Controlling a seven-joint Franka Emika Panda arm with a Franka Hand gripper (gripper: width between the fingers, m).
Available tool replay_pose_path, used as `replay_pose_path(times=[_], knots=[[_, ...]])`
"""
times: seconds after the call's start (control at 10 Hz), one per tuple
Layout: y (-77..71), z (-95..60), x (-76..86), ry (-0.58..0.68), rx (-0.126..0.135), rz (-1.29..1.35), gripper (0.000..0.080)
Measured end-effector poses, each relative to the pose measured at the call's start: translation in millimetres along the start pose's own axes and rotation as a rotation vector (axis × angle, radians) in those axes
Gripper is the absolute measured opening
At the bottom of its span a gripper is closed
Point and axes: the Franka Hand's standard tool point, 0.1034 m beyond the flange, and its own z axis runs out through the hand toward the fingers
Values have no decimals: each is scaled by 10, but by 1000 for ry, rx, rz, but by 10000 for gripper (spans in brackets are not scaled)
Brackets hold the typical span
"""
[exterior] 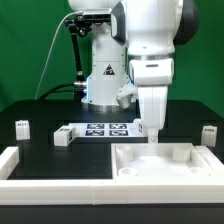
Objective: Assemble one leg
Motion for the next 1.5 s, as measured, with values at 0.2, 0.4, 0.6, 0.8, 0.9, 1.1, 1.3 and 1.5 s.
replay_pose_path(times=[0.2,0.4,0.6,0.8,0.9,1.1,1.3,1.5], knots=[[-217,-157,116,-9,-11,91,649],[-224,-130,98,-9,-5,118,649],[-229,-128,108,-6,-4,321,649],[-333,-102,160,16,-10,660,649],[-422,-72,231,21,-3,827,649],[-527,-27,427,29,23,1125,649],[-566,-15,610,36,42,1393,649],[-625,-12,776,38,61,1627,649]])
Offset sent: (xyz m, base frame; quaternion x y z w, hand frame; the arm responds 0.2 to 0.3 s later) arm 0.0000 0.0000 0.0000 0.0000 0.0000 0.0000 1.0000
